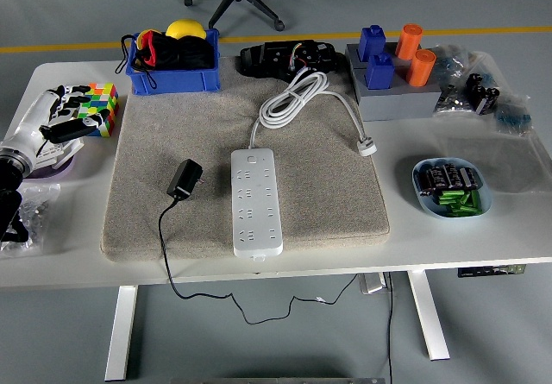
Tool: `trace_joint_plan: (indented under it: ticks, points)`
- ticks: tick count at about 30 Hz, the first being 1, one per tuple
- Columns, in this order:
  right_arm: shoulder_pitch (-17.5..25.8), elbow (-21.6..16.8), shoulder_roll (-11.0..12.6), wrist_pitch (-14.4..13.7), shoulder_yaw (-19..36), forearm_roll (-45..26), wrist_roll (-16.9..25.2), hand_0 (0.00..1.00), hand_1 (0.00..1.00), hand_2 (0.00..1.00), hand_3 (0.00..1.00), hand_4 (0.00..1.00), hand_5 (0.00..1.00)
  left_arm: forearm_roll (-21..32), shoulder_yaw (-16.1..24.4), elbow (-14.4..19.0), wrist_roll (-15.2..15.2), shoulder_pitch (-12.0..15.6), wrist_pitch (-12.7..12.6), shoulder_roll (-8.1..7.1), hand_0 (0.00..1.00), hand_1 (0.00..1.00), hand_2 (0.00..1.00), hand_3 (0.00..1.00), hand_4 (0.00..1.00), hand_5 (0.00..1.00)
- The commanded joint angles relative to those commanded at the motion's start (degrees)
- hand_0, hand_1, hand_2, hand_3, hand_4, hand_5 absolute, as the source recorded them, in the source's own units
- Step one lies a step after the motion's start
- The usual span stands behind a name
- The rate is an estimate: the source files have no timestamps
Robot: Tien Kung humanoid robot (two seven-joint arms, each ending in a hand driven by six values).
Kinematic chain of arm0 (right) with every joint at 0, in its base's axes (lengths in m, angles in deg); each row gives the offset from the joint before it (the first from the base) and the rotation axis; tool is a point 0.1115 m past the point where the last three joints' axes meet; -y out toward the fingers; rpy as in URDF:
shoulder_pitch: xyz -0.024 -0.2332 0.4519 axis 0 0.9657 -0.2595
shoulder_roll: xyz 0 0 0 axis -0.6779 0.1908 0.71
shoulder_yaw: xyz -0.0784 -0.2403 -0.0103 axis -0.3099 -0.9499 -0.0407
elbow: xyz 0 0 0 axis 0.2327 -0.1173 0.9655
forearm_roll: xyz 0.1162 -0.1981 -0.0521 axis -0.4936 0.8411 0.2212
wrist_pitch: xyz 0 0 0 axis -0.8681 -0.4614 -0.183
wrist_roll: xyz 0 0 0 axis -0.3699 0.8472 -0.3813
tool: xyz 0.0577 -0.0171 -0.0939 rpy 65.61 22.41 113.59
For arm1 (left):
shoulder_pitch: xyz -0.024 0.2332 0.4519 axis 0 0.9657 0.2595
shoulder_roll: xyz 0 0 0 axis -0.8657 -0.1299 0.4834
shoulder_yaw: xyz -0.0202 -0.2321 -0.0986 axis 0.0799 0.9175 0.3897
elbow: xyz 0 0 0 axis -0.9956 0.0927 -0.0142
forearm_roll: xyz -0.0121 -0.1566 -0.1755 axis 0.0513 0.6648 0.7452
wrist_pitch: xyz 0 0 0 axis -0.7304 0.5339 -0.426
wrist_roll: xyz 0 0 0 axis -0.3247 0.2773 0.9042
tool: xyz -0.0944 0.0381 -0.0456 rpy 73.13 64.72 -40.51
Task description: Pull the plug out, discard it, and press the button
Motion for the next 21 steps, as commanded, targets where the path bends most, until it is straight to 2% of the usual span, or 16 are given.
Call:
trace_joint_plan:
  ticks: [21]
  points:
    - [0.3, 0.0, -0.4, 0.0, 0.2, 0.0, 0.0, 0.756, 0.668, 0.654, 0.621, 0.659, 0.506, 0.6, -1.7, -0.4, 0.6, -0.3, -0.1, -0.02, 0.830, 0.830, 0.772, 0.819, 0.755, 0.353]
